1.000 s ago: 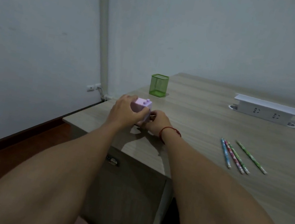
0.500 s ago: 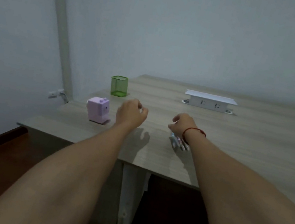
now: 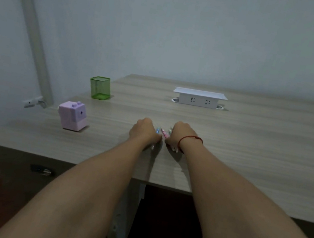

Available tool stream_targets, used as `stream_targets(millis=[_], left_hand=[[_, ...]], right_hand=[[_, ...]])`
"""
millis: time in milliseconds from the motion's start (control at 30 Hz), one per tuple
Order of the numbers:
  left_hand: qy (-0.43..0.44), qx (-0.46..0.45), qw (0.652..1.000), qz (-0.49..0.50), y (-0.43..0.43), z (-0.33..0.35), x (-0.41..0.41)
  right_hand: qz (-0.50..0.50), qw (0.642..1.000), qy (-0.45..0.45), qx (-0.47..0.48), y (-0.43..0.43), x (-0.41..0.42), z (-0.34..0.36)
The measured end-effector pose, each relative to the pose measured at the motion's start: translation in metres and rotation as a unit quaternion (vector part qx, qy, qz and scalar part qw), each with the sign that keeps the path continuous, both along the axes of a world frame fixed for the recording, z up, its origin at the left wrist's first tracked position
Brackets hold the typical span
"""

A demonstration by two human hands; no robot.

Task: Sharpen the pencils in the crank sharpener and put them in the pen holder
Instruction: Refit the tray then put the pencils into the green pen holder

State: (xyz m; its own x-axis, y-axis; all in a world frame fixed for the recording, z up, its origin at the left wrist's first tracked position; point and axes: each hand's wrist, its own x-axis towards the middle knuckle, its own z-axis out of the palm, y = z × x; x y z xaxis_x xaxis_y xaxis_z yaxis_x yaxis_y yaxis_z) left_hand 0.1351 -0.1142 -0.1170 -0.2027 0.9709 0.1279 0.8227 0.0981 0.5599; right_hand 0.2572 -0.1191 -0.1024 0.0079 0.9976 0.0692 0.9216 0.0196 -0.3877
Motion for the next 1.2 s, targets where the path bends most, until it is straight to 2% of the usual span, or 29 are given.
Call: stream_targets(millis=[100, 233, 433, 600, 733, 967, 1067, 1200], left_hand=[[0.04, -0.006, 0.999, 0.025, 0.006, 0.005, 0.0], [0.031, -0.011, 0.999, 0.028, 0.006, 0.01, -0.007], [-0.084, 0.04, 0.994, 0.063, 0.03, 0.059, -0.051], [-0.161, 0.112, 0.976, 0.089, 0.066, 0.105, -0.107], [-0.183, 0.194, 0.957, 0.115, 0.105, 0.131, -0.161], [-0.146, 0.279, 0.937, 0.151, 0.182, 0.137, -0.243], [-0.161, 0.306, 0.925, 0.159, 0.214, 0.127, -0.268], [-0.129, 0.304, 0.931, 0.156, 0.251, 0.11, -0.282]], right_hand=[[0.004, 1.0, -0.024, -0.012, -0.001, -0.002, 0.003], [0.0, 1.0, -0.013, -0.012, 0.0, -0.01, 0.012], [0.029, 0.997, 0.077, 0.002, 0.023, -0.037, 0.055], [0.05, 0.971, 0.224, 0.067, 0.066, -0.104, 0.096], [0.094, 0.957, 0.255, 0.104, 0.111, -0.164, 0.123], [0.138, 0.938, 0.282, 0.148, 0.204, -0.246, 0.133], [0.137, 0.933, 0.288, 0.168, 0.238, -0.271, 0.126], [0.118, 0.942, 0.268, 0.163, 0.274, -0.291, 0.105]])
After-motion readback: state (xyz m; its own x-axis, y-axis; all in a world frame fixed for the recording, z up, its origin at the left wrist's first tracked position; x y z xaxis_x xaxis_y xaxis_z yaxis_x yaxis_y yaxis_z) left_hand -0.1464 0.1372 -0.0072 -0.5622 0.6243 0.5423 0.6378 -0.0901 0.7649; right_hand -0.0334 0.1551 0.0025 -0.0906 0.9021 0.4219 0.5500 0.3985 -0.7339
